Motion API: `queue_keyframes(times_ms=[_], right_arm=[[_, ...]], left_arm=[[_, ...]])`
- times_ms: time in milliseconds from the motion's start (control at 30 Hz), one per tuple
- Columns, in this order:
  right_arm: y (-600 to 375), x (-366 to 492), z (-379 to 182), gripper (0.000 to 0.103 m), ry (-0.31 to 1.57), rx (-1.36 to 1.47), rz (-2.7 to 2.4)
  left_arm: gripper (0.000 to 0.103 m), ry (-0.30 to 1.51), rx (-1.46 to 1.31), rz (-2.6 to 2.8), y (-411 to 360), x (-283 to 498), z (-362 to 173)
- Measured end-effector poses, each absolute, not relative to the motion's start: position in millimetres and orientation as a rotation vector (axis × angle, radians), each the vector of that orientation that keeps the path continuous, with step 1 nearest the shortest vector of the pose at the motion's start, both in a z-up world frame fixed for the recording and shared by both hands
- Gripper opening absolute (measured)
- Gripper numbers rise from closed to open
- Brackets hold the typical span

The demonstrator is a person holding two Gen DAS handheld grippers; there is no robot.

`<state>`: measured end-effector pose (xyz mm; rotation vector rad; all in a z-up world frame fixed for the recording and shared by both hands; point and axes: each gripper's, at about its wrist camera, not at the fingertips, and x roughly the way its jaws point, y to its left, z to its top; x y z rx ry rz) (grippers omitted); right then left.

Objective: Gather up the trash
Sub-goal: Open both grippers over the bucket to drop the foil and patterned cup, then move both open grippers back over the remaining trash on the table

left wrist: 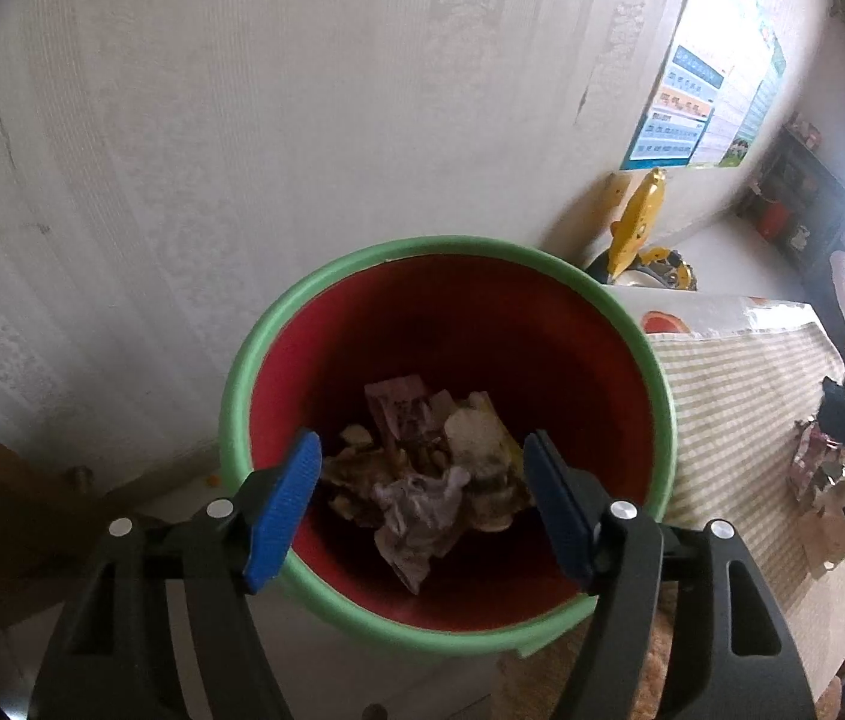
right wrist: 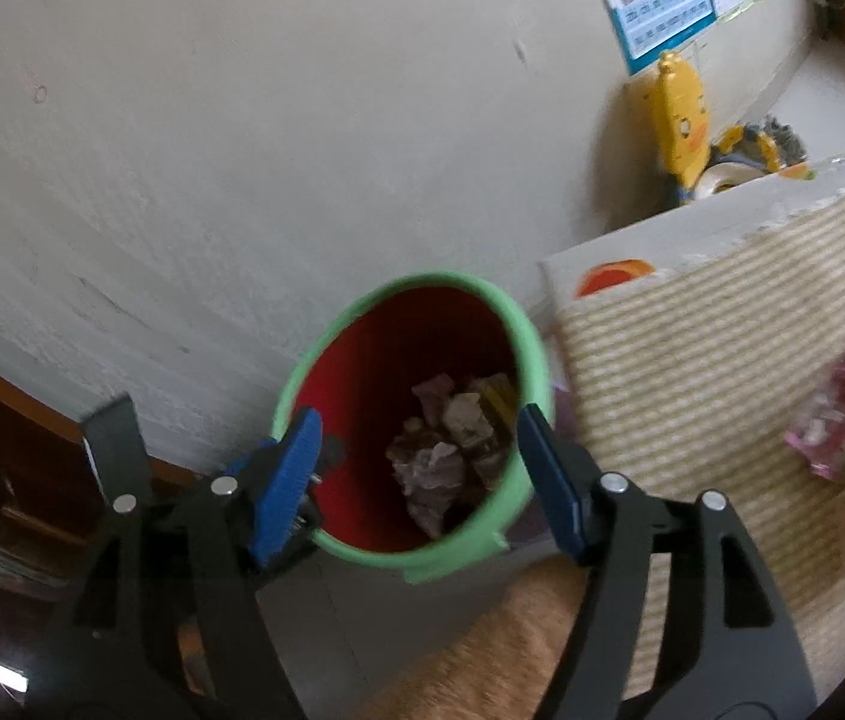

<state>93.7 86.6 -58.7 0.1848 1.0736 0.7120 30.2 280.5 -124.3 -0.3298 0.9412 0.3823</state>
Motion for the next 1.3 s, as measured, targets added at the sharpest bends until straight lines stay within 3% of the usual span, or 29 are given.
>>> queue_keyframes(times_ms=[633,1300], right_arm=[[-93,21,-110,0.069,1.148,0.222,0.329],[-102,-1,-95,0.073,1.106,0.222,0.336]], left_arm=[[0.067,0.951,-0.237,0.169,185,25,-104],[0.068,0.901,-0.245,0.192,187,-1,-80]])
